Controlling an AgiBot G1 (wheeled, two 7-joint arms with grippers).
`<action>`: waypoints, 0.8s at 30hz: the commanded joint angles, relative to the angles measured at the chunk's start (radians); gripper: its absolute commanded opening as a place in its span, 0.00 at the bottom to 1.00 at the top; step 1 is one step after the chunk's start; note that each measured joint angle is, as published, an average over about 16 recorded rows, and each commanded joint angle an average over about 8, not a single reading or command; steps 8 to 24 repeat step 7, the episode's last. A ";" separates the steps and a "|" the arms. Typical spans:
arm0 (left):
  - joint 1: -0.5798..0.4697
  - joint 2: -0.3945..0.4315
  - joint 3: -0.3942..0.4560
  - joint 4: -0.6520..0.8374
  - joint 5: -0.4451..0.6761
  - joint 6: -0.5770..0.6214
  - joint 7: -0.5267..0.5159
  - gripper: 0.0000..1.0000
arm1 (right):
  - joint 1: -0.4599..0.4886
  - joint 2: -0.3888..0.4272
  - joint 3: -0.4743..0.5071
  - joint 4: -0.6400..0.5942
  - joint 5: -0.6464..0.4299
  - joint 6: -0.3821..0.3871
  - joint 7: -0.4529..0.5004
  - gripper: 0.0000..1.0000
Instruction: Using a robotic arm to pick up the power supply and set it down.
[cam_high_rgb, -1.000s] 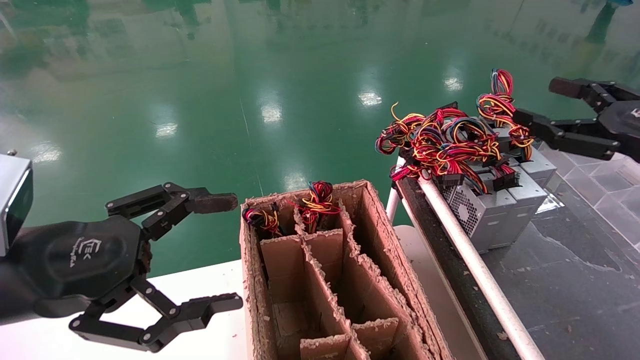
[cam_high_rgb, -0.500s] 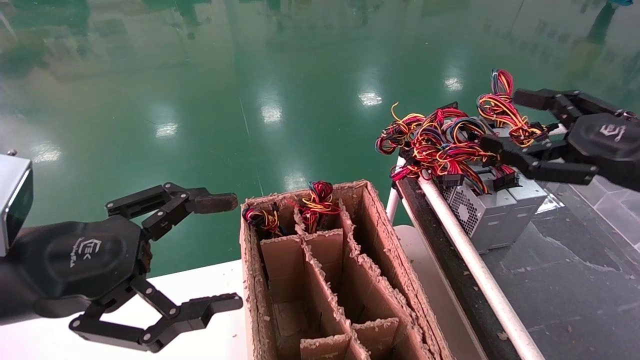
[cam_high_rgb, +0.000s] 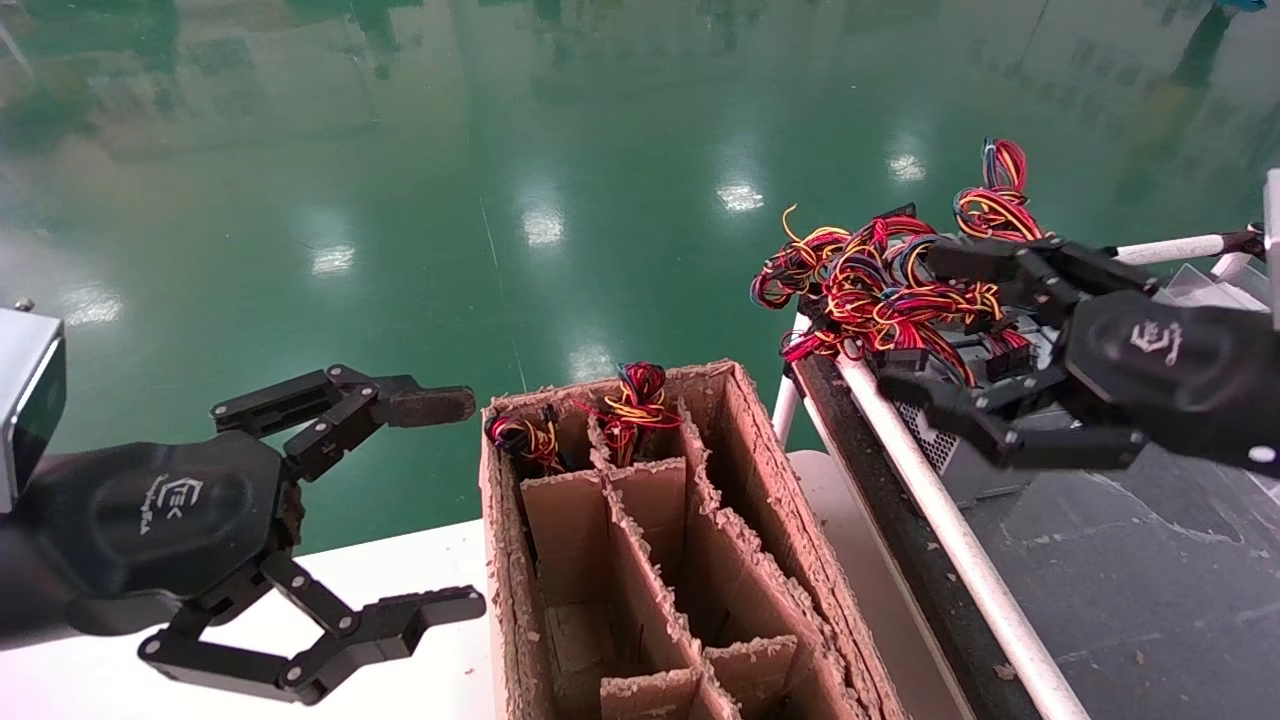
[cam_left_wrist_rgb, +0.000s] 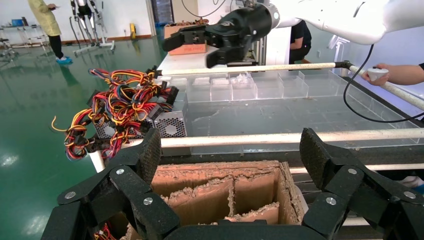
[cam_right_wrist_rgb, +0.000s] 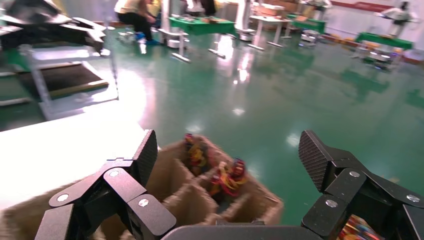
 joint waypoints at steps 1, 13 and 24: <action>0.000 0.000 0.000 0.000 0.000 0.000 0.000 1.00 | -0.021 0.004 0.003 0.043 0.012 -0.001 0.015 1.00; 0.000 0.000 0.000 0.000 0.000 0.000 0.000 1.00 | -0.070 0.012 0.010 0.138 0.038 -0.004 0.049 1.00; 0.000 0.000 0.000 0.000 0.000 0.000 0.000 1.00 | -0.070 0.012 0.010 0.138 0.038 -0.004 0.049 1.00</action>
